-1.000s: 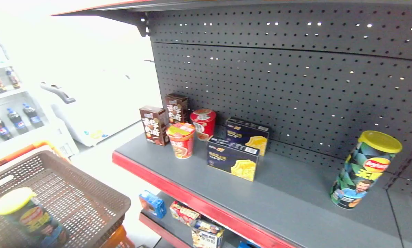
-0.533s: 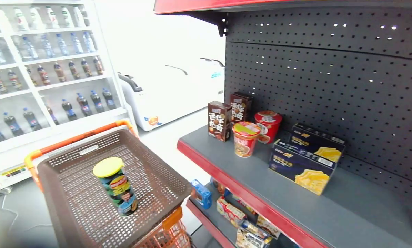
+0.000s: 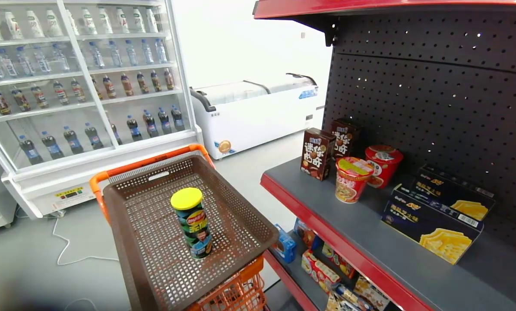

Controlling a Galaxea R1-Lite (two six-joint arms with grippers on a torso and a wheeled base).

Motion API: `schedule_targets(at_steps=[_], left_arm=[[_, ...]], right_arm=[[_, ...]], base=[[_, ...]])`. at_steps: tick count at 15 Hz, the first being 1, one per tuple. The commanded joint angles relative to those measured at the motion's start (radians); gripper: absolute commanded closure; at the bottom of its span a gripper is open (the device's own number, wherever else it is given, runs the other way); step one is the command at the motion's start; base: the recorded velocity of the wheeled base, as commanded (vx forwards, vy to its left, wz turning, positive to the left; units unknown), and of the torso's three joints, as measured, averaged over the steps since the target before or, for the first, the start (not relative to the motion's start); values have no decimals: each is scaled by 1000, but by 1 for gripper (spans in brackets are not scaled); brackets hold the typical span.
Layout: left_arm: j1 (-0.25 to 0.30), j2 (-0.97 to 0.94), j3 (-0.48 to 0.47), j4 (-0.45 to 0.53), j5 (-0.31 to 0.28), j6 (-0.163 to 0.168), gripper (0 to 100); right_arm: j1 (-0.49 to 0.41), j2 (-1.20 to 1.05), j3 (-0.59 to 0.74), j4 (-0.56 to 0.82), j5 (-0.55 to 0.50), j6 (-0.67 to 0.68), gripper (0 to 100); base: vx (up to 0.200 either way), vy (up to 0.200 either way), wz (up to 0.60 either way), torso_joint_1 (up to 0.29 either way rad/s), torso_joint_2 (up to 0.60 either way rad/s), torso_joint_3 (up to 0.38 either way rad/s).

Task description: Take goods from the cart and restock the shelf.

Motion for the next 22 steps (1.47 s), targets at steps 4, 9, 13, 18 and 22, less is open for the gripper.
schedule_targets(at_steps=[4, 9, 13, 18, 22], left_arm=[[48, 794, -243, -83, -19, -15, 0], [50, 1190, -108, -583, -235, -26, 0], [25, 1362, -30, -807, -345, -26, 0], [18, 1540, -36, -955, -353, -17, 0], [5, 1711, -47, -1073, -350, 118, 0]], right_arm=[[1, 0, 0, -1, 0, -1, 0], [1, 0, 0, -1, 0, 1, 0], [1, 0, 0, -1, 0, 1, 0], [1, 0, 0, -1, 0, -1, 0], [1, 0, 0, -1, 0, 1, 0]], base=[[0, 0, 0, 0, 0, 0], [0, 0, 0, 0, 0, 0], [0, 0, 0, 0, 0, 0], [0, 0, 0, 0, 0, 0], [0, 0, 0, 0, 0, 0]])
